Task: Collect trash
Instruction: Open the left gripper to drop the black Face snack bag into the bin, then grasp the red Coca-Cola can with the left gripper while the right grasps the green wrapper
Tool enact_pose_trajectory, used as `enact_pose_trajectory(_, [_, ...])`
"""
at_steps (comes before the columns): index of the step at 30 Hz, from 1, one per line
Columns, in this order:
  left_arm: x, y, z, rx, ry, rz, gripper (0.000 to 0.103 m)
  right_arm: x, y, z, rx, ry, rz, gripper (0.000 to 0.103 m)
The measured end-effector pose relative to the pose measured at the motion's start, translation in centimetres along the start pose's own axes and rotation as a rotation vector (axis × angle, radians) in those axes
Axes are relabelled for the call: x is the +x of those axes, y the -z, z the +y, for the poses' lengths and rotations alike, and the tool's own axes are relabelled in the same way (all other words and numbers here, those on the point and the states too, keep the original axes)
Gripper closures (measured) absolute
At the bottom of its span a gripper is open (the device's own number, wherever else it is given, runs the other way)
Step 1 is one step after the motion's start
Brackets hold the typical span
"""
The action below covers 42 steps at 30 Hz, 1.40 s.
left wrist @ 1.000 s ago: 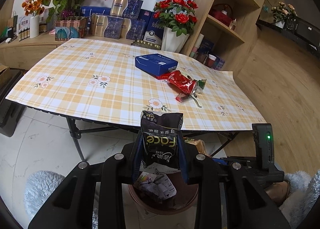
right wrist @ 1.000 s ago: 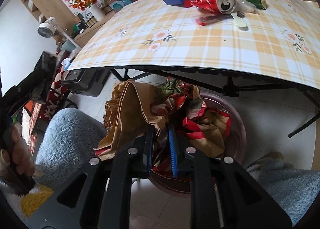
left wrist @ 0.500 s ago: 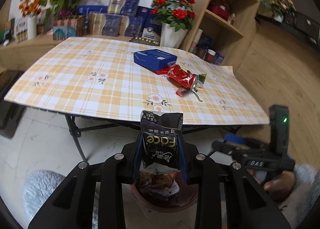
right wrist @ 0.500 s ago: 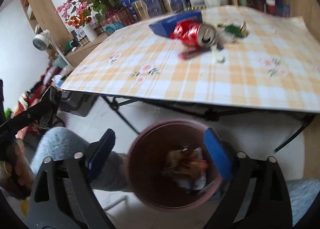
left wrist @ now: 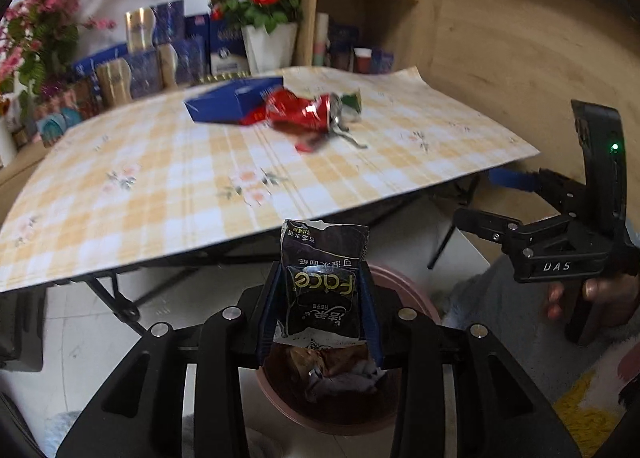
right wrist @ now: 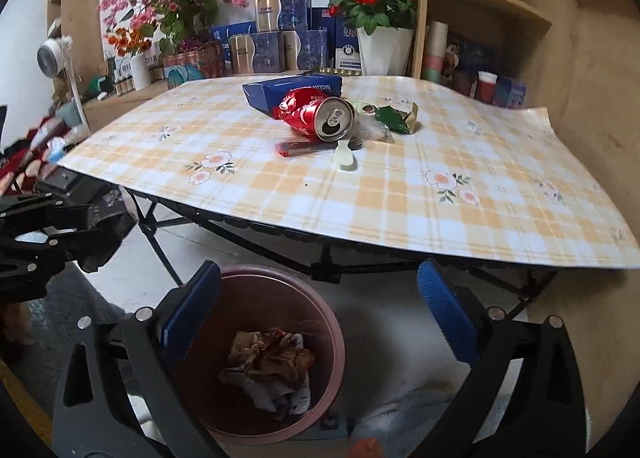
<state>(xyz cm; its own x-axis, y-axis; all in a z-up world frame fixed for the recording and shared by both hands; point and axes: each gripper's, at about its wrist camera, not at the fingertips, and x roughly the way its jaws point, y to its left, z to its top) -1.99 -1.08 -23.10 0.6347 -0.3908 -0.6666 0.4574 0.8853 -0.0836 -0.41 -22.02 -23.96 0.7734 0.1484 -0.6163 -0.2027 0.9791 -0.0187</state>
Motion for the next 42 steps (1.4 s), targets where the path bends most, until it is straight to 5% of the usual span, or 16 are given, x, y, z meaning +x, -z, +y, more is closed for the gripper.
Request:
enact_pose_trajectory(13, [4.3, 1.0, 0.7, -0.057, 0.037, 0.138, 0.067, 0.4, 0.3, -0.6, 0.061, 0.020, 0.027, 0.006])
enact_pose_trajectory(18, [6.0, 1.0, 0.2, -0.042, 0.036, 0.174, 0.046, 0.0, 0.3, -1.1, 0.082, 0.057, 0.018, 0.006])
enact_pose_trajectory(25, [5.7, 0.9, 0.8, -0.069, -0.038, 0.148, 0.012, 0.8, 0.5, -1.3, 0.099, 0.090, 0.061, 0.006])
enact_pose_trajectory(33, [4.7, 0.5, 3.3, -0.153, -0.219, 0.135, 0.006, 1.9, 0.5, -0.8, 0.098, 0.179, 0.108, 0.006])
enact_pose_trajectory(38, [3.0, 0.6, 5.0, -0.235, -0.197, 0.064, 0.006, 2.0, 0.2, -1.1, 0.136, 0.148, 0.114, 0.006])
enact_pose_trajectory(42, [2.3, 0.9, 7.1, -0.358, -0.108, 0.029, 0.006, 1.3, -0.8, -1.6, 0.140, 0.152, 0.123, 0.006])
